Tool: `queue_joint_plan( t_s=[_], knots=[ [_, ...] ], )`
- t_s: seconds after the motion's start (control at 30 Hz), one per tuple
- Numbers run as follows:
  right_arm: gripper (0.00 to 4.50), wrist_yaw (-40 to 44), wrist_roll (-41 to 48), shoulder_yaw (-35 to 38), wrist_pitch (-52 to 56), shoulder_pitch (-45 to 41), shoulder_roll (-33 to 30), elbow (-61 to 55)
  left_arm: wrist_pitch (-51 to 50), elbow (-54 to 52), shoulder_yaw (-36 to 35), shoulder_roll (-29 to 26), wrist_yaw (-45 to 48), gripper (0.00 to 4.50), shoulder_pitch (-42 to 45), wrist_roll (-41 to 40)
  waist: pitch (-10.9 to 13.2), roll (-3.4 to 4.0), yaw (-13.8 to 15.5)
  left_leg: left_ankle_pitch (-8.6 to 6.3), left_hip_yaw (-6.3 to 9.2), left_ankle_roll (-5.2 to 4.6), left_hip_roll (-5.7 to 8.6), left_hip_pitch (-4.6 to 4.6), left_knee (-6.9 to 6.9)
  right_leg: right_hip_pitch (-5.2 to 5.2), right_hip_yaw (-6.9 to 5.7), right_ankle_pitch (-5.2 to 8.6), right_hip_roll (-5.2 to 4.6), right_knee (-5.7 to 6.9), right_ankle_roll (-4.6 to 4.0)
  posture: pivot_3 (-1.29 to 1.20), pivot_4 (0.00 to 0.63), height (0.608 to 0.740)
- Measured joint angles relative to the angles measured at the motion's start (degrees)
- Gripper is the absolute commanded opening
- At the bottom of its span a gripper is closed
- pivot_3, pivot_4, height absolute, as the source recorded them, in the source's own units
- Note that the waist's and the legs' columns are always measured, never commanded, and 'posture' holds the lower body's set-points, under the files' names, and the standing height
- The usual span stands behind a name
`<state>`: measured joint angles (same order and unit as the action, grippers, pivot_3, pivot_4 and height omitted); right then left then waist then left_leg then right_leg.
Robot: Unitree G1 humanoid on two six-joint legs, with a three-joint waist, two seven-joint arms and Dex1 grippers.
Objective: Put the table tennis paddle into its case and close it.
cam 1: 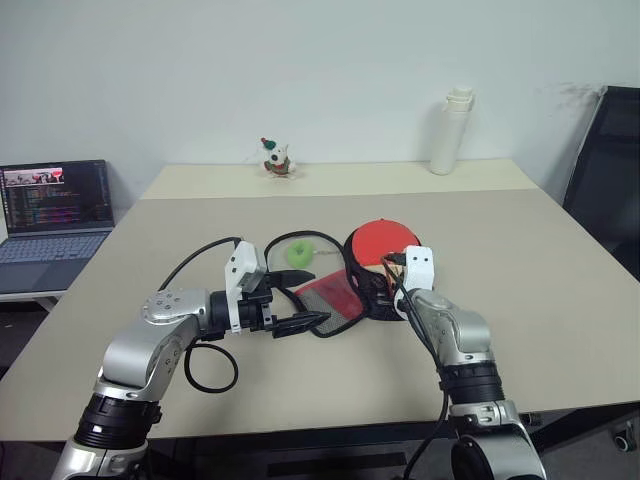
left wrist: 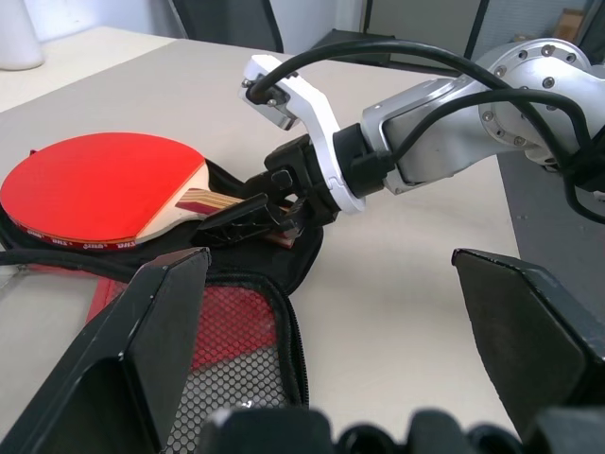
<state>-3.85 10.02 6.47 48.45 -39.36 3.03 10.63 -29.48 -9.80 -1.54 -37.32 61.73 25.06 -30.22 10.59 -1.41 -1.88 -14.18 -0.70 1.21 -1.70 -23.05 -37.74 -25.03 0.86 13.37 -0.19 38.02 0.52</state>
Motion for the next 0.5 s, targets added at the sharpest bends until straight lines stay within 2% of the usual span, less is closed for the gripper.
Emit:
queue_joint_plan(
  t_s=[0.27,0.5],
  knots=[
    [1.23,-0.7,-0.8,-0.8,0.4,0.9,0.4,-0.9,0.2,0.6,0.0,0.0,-0.2,4.50,0.0,0.1,0.0,0.00,0.0,0.00,0.00,0.00,0.00,0.00,0.00,-0.01,0.00,0.00,0.01,0.00,0.00,0.00,0.150,0.740],
    [1.24,-3.0,-0.9,-0.8,3.3,3.3,2.9,-5.7,0.3,0.7,0.0,0.0,-0.1,4.50,0.0,0.1,0.0,0.00,0.0,0.00,0.01,0.00,-0.01,0.00,0.01,-0.01,0.00,0.00,0.01,0.00,0.00,0.00,0.150,0.740]
  ],
)
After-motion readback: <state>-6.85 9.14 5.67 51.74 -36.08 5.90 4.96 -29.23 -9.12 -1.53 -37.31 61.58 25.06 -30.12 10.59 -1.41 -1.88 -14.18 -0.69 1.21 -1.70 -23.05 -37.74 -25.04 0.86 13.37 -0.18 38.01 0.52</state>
